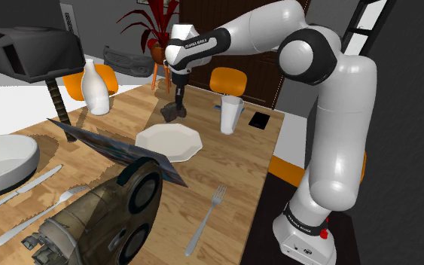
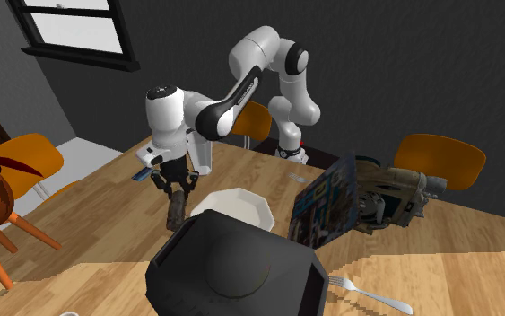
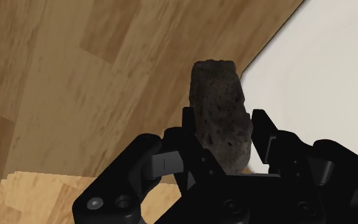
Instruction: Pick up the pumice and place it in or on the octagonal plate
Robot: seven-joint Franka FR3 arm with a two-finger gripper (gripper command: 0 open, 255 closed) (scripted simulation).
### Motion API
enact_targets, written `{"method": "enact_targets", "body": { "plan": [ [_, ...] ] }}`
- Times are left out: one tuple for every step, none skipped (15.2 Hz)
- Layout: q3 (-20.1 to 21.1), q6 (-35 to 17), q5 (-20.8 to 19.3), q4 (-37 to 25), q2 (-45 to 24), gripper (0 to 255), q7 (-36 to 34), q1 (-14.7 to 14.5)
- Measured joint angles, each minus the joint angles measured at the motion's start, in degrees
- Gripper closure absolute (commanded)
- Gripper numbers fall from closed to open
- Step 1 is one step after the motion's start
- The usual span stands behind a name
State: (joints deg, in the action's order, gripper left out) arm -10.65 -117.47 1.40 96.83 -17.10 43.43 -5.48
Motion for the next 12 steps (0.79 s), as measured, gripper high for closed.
{"method": "enact_targets", "body": {
  "plan": [
    [-0.02, 0.57, -0.03, -0.46, 0.12, 255, 0.0, 0.0],
    [-0.05, 1.31, -0.04, -1.11, 0.21, 255, 0.06, 0.05],
    [-0.07, 1.84, -0.1, -1.55, 0.36, 255, -0.03, 0.02],
    [-0.08, 2.54, -0.12, -2.03, 0.52, 255, 0.01, 0.03],
    [-0.07, 3.2, -0.19, -2.35, 0.85, 255, -0.08, -0.04],
    [-0.09, 4.07, -0.18, -3.26, 0.82, 255, -0.01, 0.01],
    [-0.09, 4.98, -0.2, -4.11, 0.87, 255, -0.06, 0.0],
    [-0.09, 5.64, -0.24, -4.6, 1.04, 255, -0.09, -0.03],
    [-0.11, 5.99, -0.24, -4.88, 1.11, 255, -0.04, 0.01],
    [-0.01, 6.08, -0.48, -4.01, 2.05, 255, -0.55, -0.37],
    [0.22, 5.9, -0.85, -2.55, 3.34, 255, -1.44, -1.0],
    [0.51, 5.52, -1.22, -0.83, 4.69, 255, -2.47, -1.69]
  ]
}}
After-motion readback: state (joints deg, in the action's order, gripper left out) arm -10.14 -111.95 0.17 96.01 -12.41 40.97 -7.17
